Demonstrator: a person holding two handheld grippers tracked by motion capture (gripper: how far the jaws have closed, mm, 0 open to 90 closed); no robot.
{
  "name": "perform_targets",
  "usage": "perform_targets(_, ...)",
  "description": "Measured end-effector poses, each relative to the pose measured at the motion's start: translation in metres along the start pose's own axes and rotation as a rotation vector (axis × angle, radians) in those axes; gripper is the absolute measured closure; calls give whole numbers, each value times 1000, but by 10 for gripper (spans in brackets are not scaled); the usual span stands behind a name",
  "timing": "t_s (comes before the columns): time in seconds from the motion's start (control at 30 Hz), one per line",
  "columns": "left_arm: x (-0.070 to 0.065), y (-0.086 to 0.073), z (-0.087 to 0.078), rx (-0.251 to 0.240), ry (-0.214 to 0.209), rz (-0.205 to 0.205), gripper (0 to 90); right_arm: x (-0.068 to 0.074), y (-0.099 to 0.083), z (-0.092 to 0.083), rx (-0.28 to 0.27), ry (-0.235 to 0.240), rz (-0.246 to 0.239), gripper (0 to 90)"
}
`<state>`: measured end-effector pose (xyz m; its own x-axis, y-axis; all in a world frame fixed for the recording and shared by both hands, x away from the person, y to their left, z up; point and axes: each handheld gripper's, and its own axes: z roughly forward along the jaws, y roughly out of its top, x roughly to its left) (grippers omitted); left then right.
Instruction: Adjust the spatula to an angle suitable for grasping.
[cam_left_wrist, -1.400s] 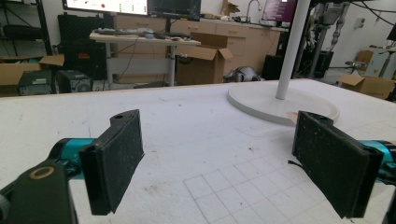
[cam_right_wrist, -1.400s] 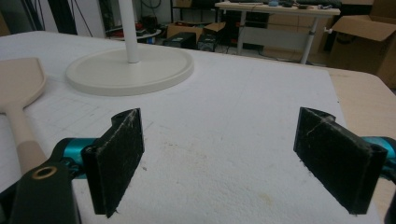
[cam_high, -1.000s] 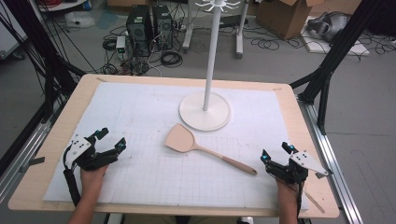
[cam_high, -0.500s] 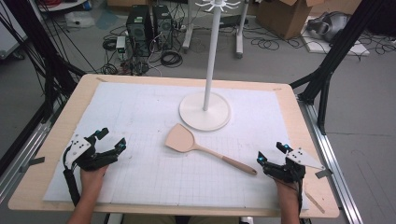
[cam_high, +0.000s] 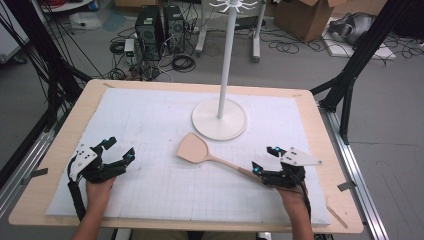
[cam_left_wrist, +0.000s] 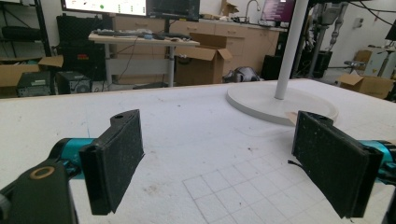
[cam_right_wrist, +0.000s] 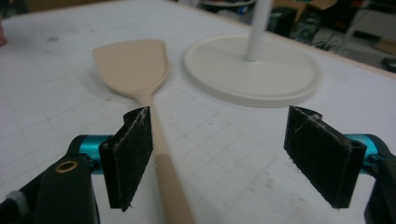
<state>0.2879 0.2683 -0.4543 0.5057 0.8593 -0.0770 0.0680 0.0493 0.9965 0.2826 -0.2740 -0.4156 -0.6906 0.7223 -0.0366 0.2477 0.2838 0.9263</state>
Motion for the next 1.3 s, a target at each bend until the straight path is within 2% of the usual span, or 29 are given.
perform_targets(0.03, 0, 0, 0, 1, -1, 0, 168, 5, 6, 13, 52, 36, -38, 244)
perform_targets(0.07, 0, 0, 0, -2, -1, -3, 167, 8, 8, 20, 82, 53, -47, 268)
perform_targets(0.1, 0, 0, 0, 0, -3, -1, 167, 8, 8, 20, 82, 53, -47, 268)
perform_targets(0.2, 0, 0, 0, 1, -3, -1, 168, 14, 13, 41, 180, 127, -80, 335)
perform_targets(0.23, 0, 0, 0, 0, -3, 0, 168, 16, 14, 53, 233, 159, -89, 368)
perform_targets(0.37, 0, 0, 0, -2, -4, -5, 168, 18, 18, 72, 291, 203, -118, 426)
perform_targets(0.43, 0, 0, 0, -2, -4, -4, 168, 19, 19, 75, 297, 210, -125, 456)
perform_targets(0.53, 0, 0, 0, -1, -5, -4, 167, 20, 22, 87, 347, 256, -149, 538)
perform_targets(0.7, 0, 0, 0, -3, -4, -6, 168, 20, 20, 98, 396, 286, -151, 574)
perform_targets(0.93, 0, 0, 0, -2, -4, -6, 167, 19, 19, 108, 424, 305, -159, 621)
perform_targets(1.03, 0, 0, 0, -3, -4, -6, 167, 18, 20, 110, 428, 318, -164, 676)
perform_targets(1.07, 0, 0, 0, -3, -4, -7, 167, 18, 21, 112, 433, 346, -170, 765)
perform_targets(1.2, 0, 0, 0, -2, -4, -6, 168, 18, 22, 112, 443, 350, -174, 776)
perform_targets(1.27, 0, 0, 0, -1, -6, -6, 168, 19, 23, 112, 444, 347, -203, 779)
perform_targets(1.3, 0, 0, 0, -1, -6, -7, 167, 20, 24, 111, 437, 373, -224, 780)
